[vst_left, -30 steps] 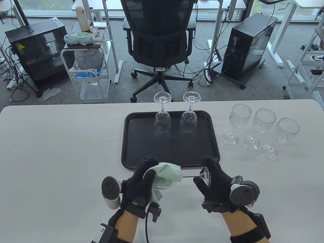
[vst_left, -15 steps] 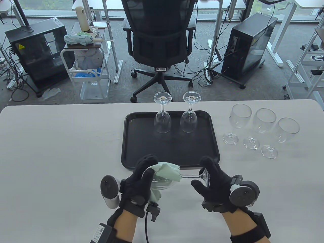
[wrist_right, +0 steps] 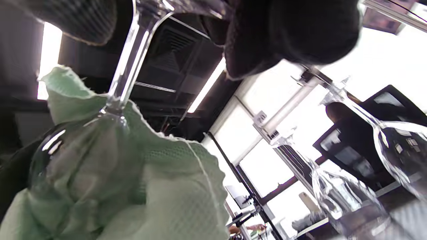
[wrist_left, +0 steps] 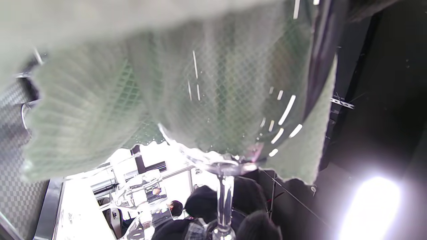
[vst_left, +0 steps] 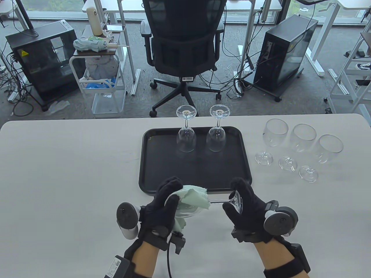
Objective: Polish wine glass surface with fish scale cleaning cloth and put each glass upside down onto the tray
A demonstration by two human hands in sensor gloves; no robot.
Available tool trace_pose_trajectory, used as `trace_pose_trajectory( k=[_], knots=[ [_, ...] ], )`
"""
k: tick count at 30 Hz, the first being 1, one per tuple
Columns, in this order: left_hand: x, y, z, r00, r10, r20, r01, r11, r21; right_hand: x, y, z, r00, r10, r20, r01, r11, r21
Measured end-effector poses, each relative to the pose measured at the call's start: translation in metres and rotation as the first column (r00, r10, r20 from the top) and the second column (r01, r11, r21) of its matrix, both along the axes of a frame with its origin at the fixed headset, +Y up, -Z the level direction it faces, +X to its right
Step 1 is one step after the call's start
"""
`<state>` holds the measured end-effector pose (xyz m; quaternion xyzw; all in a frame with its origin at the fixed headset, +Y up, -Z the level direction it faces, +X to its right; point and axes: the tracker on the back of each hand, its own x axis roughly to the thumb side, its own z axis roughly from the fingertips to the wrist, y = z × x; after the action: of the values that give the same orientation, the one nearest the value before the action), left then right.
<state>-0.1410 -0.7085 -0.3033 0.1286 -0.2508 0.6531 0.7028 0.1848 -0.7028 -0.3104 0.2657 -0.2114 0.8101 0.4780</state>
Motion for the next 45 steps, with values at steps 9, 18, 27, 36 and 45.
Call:
trace_pose_trajectory(
  k=[9,18,27,36,45],
  knots=[
    [-0.006,-0.005,-0.006,1.0,0.016,0.001,-0.015,0.998,-0.058,-0.002,0.005,0.0,0.986,0.164,-0.039,-0.161,0.984,0.078],
    [-0.004,0.003,0.0,0.999,-0.016,-0.029,0.016,1.0,0.018,-0.003,-0.001,-0.002,0.997,-0.064,-0.048,0.055,0.982,-0.179],
    [-0.006,-0.003,-0.004,1.0,0.02,0.004,-0.02,0.999,-0.032,-0.002,0.007,0.004,0.987,0.158,0.002,-0.157,0.98,0.125],
    [0.0,-0.002,-0.002,0.998,-0.05,-0.026,0.05,0.999,0.007,0.0,-0.009,-0.007,0.994,-0.108,-0.032,0.091,0.939,-0.33],
    [-0.071,0.007,-0.007,0.961,0.208,-0.183,-0.211,0.978,0.007,0.004,-0.015,-0.009,0.979,-0.203,0.026,0.198,0.914,-0.354]
  ],
)
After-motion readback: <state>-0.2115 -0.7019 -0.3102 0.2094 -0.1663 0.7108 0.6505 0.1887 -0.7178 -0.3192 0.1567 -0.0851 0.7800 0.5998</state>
